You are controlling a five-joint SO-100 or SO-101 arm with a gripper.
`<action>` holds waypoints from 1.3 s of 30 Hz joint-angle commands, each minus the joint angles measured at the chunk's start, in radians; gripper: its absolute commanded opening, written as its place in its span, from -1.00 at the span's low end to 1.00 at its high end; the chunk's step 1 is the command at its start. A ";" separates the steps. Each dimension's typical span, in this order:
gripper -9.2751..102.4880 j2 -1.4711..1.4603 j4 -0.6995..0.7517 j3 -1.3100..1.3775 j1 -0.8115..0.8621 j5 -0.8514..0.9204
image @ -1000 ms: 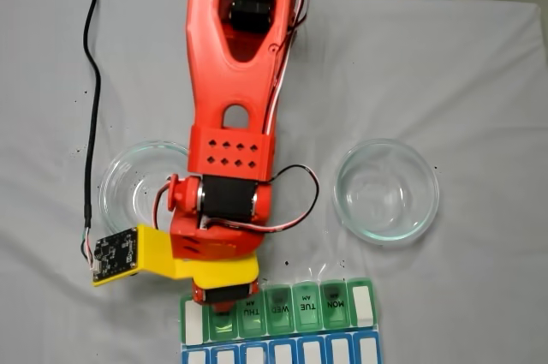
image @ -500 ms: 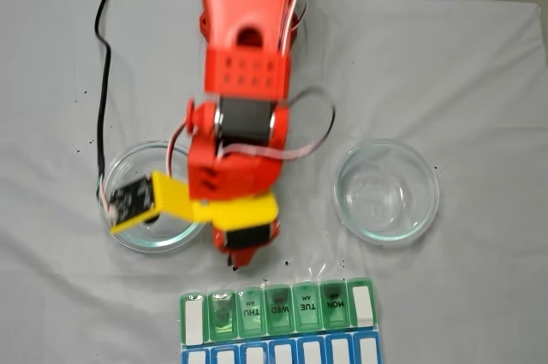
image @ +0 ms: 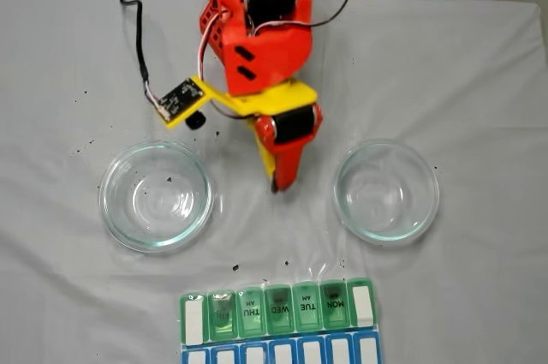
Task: Sort medicines into box.
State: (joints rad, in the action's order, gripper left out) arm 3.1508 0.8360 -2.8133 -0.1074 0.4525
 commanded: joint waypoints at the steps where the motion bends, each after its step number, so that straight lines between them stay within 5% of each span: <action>1: -0.84 0.054 0.064 -0.011 -0.014 0.025; 7: -0.84 0.054 0.221 -0.153 -0.069 0.169; 12: -0.84 0.052 0.316 -0.172 -0.011 0.029; 20: -0.83 0.054 0.310 -0.175 0.041 -0.040; 22: -0.69 0.054 0.301 -0.176 0.029 -0.014; 39: -0.82 0.054 0.301 -0.176 0.029 -0.014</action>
State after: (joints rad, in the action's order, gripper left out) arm 3.1830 1.1382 -3.0311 -0.0721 0.4341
